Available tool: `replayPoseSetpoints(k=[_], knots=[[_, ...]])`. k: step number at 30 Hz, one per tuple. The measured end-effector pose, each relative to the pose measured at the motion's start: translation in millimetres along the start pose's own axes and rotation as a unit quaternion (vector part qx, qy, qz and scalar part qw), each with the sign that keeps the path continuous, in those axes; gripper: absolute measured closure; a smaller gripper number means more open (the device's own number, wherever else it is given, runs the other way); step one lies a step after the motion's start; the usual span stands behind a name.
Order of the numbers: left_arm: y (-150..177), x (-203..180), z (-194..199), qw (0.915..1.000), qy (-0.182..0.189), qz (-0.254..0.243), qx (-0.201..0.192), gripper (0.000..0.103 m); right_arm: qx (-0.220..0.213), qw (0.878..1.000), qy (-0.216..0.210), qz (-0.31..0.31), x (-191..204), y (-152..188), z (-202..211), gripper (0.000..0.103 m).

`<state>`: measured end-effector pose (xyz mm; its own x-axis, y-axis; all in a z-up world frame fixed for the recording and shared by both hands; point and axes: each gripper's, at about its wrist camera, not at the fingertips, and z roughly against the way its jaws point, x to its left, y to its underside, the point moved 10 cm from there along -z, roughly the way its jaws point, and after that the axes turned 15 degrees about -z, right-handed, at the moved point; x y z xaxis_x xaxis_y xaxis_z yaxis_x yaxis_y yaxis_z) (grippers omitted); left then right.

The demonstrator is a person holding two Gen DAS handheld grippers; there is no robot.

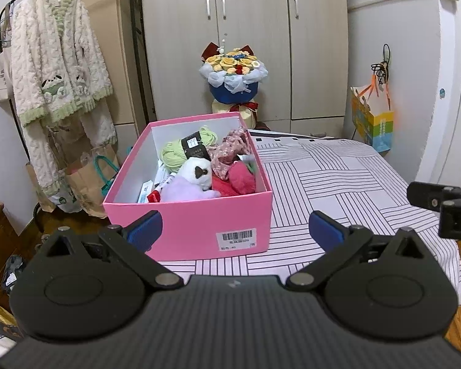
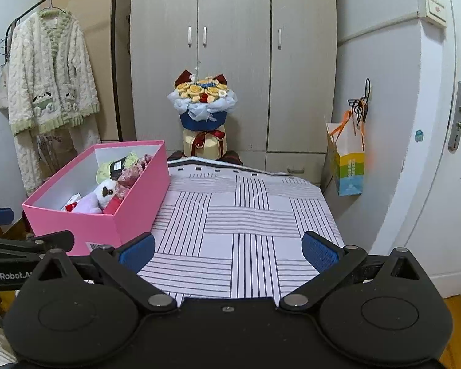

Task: Organize soft objects

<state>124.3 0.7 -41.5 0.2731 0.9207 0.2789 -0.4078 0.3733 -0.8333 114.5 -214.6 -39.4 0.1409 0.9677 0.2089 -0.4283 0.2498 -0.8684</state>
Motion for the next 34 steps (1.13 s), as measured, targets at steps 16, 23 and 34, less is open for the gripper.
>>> replayPoseSetpoints(k=[16,23,34], knots=[[2.8,5.9,-0.4,0.9998,-0.018,0.003,-0.003,0.0,-0.012,1.0,0.011,-0.011,-4.3,0.6,-0.9,0.0],[4.4,8.1,0.3,0.9997,-0.023,0.006,-0.001,0.0,-0.009,1.0,0.011,-0.011,-3.4,2.8,-1.3,0.0],[4.2,7.9,2.6,0.9997,-0.023,0.005,-0.002,0.0,-0.009,1.0,0.011,-0.009,-2.2,3.4,-0.3,0.0]])
